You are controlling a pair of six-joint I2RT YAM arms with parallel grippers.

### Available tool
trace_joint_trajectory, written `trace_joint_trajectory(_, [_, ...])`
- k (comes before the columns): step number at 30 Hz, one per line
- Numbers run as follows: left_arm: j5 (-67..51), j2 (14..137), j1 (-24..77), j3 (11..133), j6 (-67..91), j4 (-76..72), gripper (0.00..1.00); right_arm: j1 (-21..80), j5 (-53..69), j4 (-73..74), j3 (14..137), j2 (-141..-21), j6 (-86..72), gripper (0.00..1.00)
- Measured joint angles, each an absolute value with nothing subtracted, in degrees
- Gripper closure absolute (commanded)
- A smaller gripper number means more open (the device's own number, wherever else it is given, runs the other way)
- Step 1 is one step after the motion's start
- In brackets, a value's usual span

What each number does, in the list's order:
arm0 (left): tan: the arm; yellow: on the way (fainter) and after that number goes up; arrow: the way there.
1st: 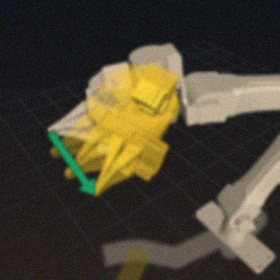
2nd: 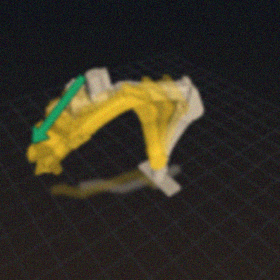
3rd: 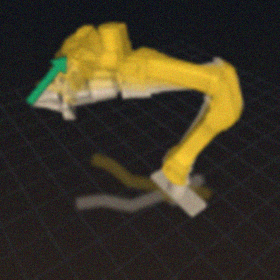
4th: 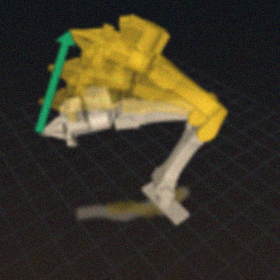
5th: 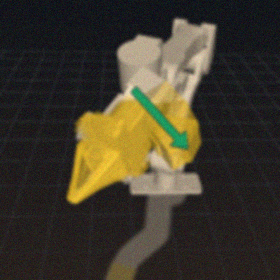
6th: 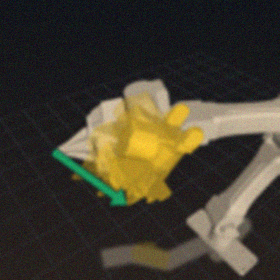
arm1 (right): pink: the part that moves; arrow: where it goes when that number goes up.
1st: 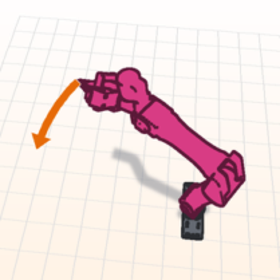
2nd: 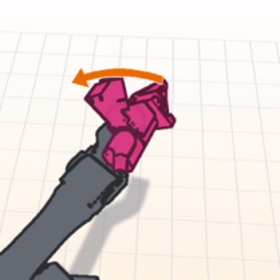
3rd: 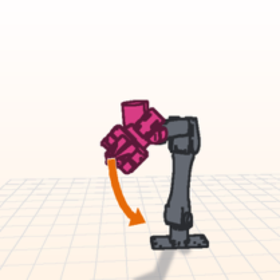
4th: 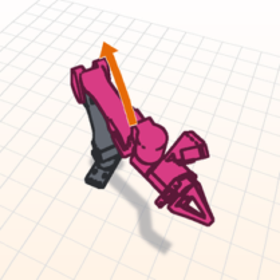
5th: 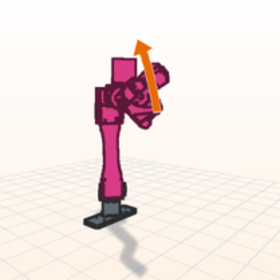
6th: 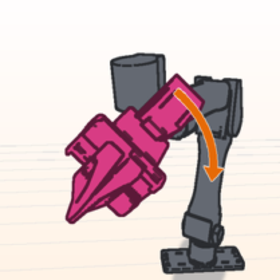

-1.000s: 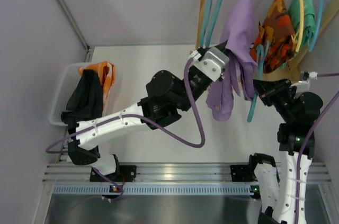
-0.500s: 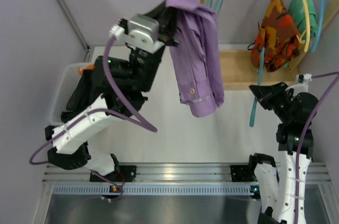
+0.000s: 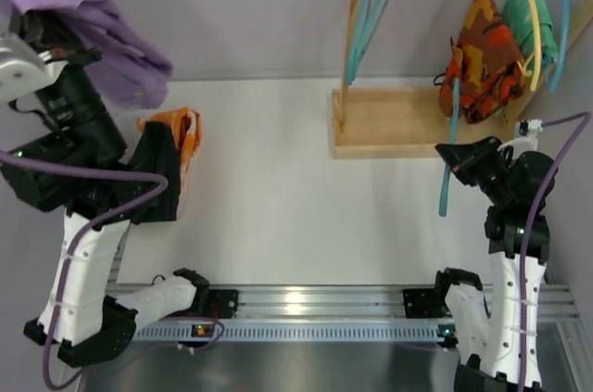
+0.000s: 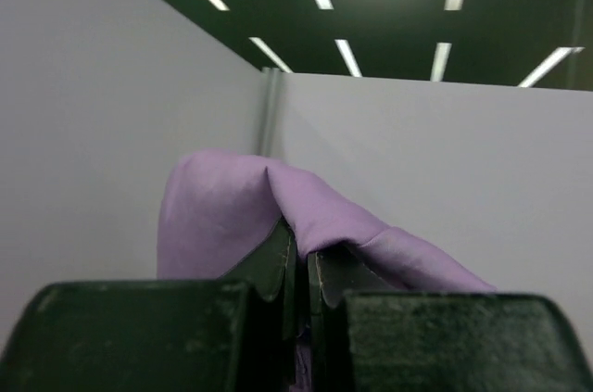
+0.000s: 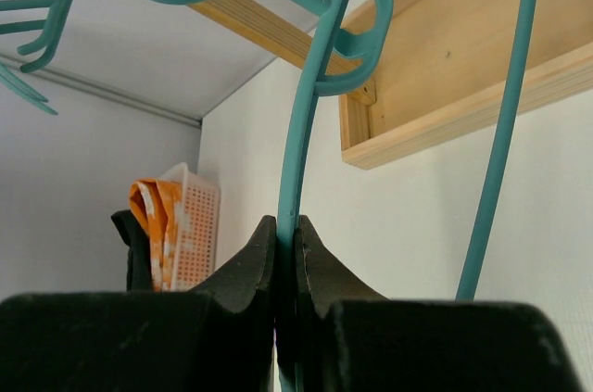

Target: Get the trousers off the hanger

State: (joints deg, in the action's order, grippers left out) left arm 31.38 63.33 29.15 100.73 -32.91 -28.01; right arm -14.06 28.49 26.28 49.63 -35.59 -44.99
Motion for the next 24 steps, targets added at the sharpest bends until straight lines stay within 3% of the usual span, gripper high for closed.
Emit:
trace_joint_trajectory(14, [37.5,31.7,-2.7,66.4,-38.7,-32.6,1.00,-14.1,31.3,25.3,50.7,-39.1,-45.0,1.00])
trace_joint_trajectory(24, [39.3,18.3,-9.6,51.3,-38.2,-28.0,1.00,-14.1,32.3,25.3,52.3,-39.4,-43.9,1.00])
